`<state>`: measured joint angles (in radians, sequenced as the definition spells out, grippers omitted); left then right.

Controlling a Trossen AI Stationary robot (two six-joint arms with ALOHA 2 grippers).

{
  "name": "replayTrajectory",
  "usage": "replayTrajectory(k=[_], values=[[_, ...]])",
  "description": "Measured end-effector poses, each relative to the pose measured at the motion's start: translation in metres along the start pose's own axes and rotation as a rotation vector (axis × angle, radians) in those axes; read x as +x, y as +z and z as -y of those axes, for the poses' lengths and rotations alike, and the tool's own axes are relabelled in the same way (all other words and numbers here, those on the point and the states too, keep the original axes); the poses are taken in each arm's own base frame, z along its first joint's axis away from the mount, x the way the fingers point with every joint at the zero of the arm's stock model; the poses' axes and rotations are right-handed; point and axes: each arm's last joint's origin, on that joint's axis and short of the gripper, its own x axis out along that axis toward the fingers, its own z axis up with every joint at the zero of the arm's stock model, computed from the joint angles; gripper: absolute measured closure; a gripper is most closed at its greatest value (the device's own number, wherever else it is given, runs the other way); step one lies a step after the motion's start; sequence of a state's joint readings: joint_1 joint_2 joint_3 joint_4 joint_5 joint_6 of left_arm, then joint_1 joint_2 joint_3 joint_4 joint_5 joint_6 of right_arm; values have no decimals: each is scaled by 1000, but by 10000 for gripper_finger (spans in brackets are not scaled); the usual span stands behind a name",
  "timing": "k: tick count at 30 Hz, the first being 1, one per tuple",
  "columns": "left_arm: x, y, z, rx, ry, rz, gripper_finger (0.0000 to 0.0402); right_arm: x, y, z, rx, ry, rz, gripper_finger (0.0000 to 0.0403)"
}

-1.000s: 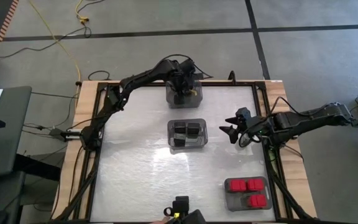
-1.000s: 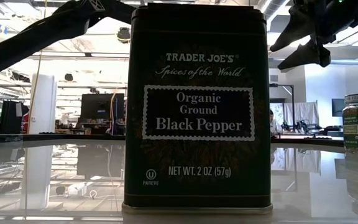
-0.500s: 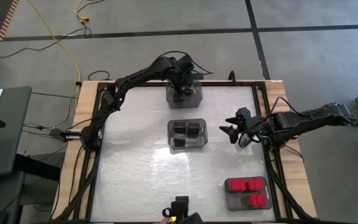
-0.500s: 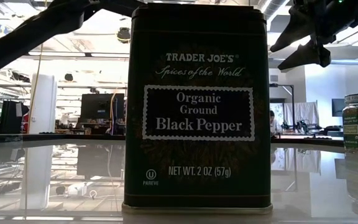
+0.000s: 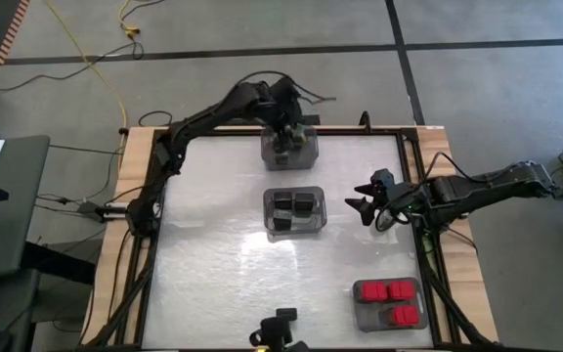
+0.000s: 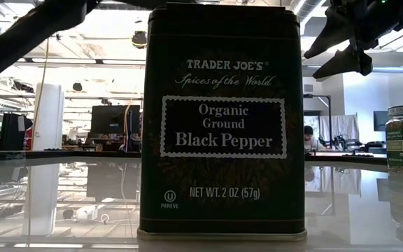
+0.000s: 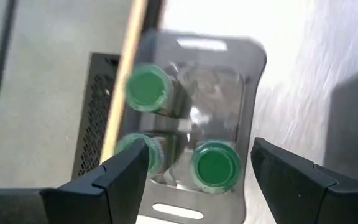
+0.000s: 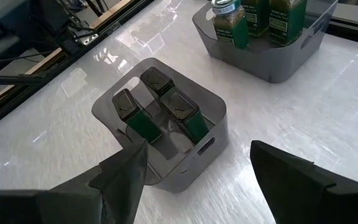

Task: Sort spices by type
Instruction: Put the green seasoning bottle into the top black bin

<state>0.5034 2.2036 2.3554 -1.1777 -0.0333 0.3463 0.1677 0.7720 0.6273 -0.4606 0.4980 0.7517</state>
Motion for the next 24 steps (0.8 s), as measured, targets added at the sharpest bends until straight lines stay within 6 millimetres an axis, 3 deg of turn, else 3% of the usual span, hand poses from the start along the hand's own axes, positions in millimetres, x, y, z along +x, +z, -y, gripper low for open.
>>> replayTrajectory(k=[9,14,18,24], values=[[-81,-1,6,-179,26,141,131,0,0,0,1,0,0,91],[-114,-5,37,-139,-18,170,131,0,1,-1,10,12,10,91],[-115,-14,68,-111,-71,147,131,0,2,-1,-10,17,15,91],[-96,-40,105,-146,-118,202,131,0,2,-1,-14,15,13,91]])
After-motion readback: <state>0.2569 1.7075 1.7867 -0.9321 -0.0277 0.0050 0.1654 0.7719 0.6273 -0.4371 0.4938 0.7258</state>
